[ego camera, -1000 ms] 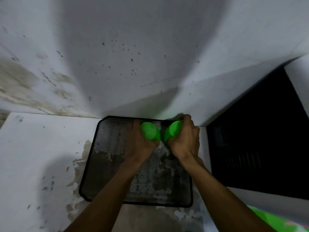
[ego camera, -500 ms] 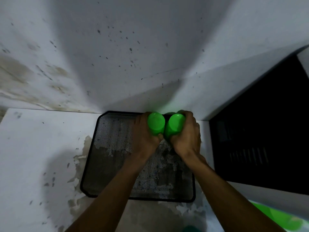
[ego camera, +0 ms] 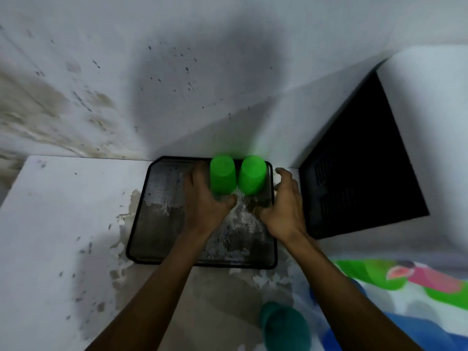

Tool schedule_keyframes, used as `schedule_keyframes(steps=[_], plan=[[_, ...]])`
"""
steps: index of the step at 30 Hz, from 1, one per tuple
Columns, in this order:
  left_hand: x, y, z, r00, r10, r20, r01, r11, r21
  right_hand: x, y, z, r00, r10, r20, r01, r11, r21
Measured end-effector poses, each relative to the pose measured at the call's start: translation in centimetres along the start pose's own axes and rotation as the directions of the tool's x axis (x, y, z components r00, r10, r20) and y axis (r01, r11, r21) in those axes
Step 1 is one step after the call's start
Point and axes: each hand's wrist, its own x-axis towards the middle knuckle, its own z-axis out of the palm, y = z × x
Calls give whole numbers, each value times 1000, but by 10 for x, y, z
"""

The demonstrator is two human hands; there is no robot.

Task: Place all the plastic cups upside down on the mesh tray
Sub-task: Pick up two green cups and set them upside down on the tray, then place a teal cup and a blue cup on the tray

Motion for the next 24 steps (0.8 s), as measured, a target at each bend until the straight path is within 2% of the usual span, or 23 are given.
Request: schedule_keyframes(steps=[3,5,7,10,13,16,19,22,24], plan=[[-31,9,-10,999,-22,-25,23,999,33,-25,7,-13,997,-44,56,43,999,14],[-57,18,-16,1000,-13,3,13,1000,-5,-47,12,-25,993,-79,89,78,997,21],[-85,34,-24,992,-42,118,49,997,-58,-72,19,-37,989,-123,82,122,992,27],[-130,59,-31,940,-20,342,57,993,-99,-113,30,-60,980,-185,69,181,982,61],[-164,70,-31,890,6,456,25,998,-62,-141,46,-77,978,-205,38,203,978,45],[-191,68,-26,838,-3,545,-20,999,36,-163,64,-98,985,-174,-12,174,985,-15],[-212,61,-17,771,-8,637,-124,979,162,-179,79,-115,997,-69,-43,62,987,-145],[-226,54,-7,751,-80,655,-132,955,267,-187,89,-120,999,45,-14,-47,948,-315],[-231,47,1,762,-92,641,-119,953,279,-188,93,-118,994,113,9,-101,923,-372]])
